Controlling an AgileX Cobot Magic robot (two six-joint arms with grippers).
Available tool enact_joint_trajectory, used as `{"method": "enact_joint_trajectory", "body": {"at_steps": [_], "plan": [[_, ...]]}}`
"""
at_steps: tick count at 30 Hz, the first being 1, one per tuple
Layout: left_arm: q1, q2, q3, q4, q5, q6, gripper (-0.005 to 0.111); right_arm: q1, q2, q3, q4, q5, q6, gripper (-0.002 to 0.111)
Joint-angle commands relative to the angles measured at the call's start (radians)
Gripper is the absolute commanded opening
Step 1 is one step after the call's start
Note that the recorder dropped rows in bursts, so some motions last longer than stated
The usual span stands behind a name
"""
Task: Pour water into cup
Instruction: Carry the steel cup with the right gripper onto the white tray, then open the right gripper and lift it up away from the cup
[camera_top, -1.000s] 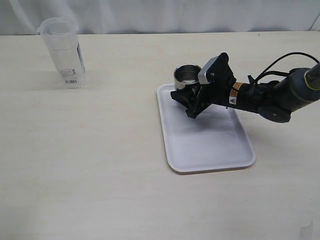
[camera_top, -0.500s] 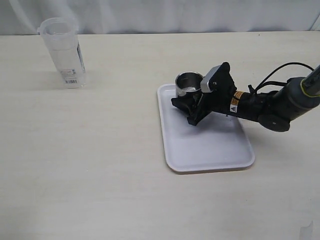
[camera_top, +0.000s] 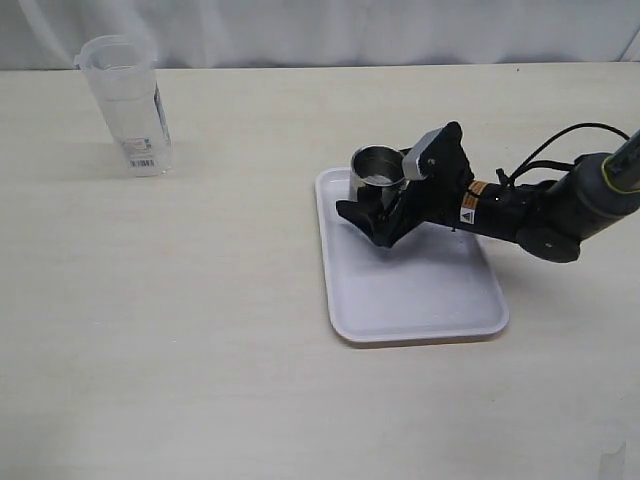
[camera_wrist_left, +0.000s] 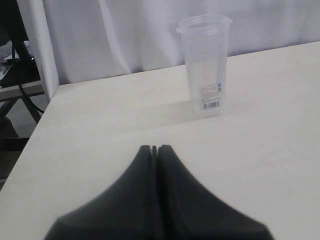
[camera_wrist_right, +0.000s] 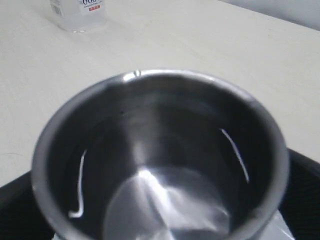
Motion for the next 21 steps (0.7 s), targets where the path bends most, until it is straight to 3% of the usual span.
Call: {"method": "enact_joint_trajectory", "body": {"at_steps": [1, 11, 17, 21], "plan": [[0.005, -0.002, 0.003, 0.001, -0.006, -0.006, 0.000, -0.004, -0.043, 0.007, 0.001, -0.006, 0.019, 0.099], [0.005, -0.002, 0.003, 0.001, -0.006, -0.006, 0.000, -0.004, -0.168, 0.007, 0.001, -0.006, 0.134, 0.095], [0.005, -0.002, 0.003, 0.001, -0.006, -0.006, 0.000, -0.004, -0.307, 0.007, 0.000, 0.020, 0.241, 0.061], [0.005, -0.002, 0.003, 0.001, -0.006, -0.006, 0.000, -0.004, -0.443, 0.007, -0.019, 0.186, 0.395, 0.028]]}}
